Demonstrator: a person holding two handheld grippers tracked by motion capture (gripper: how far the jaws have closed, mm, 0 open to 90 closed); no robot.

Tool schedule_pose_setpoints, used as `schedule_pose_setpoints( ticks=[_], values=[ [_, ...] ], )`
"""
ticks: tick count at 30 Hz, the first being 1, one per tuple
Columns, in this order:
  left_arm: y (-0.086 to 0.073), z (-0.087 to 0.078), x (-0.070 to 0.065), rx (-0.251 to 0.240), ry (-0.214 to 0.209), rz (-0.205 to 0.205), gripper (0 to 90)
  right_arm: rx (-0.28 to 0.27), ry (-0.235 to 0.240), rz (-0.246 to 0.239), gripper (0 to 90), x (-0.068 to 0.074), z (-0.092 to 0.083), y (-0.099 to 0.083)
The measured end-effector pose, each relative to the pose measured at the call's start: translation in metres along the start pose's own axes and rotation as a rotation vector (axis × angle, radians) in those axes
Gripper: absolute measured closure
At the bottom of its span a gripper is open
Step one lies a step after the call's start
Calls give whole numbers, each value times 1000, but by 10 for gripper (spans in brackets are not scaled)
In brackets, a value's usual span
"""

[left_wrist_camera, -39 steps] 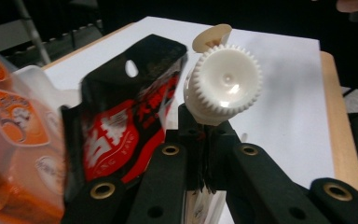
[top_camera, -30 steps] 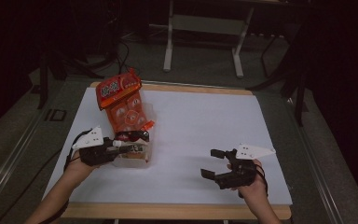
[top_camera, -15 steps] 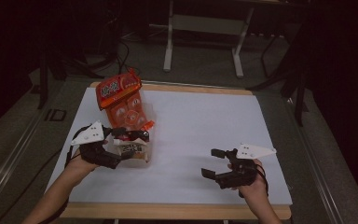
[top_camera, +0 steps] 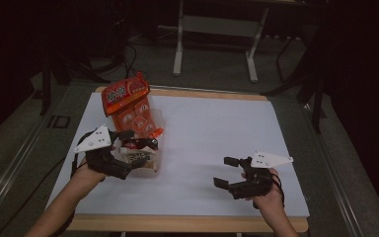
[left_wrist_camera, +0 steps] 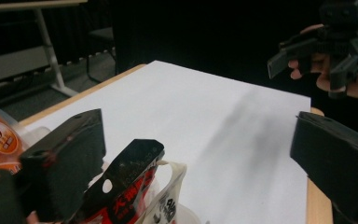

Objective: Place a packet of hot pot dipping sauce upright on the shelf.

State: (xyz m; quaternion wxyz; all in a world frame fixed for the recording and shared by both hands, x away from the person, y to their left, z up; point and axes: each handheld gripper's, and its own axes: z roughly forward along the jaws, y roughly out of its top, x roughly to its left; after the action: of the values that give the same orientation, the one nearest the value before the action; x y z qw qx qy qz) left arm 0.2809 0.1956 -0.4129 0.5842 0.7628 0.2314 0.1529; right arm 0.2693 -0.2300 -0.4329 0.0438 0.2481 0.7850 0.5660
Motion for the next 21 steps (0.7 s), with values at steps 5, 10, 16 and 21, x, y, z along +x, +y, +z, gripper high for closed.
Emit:
schedule_pose_setpoints(
  ticks=[5, 10, 16, 21],
  values=[
    [4, 2, -7, -19, -21, -7, 25, -1, -4, -4, 151, 0, 0, 0],
    [6, 10, -18, 2, -56, 6, 25, -5, 0, -3, 152, 0, -1, 0],
    [11, 16, -32, -13, -81, 22, 25, -10, 5, 3, 152, -1, -2, -1],
    [15, 24, -49, -20, -124, 39, 25, -7, -3, -4, 152, 0, -3, -1]
  ],
)
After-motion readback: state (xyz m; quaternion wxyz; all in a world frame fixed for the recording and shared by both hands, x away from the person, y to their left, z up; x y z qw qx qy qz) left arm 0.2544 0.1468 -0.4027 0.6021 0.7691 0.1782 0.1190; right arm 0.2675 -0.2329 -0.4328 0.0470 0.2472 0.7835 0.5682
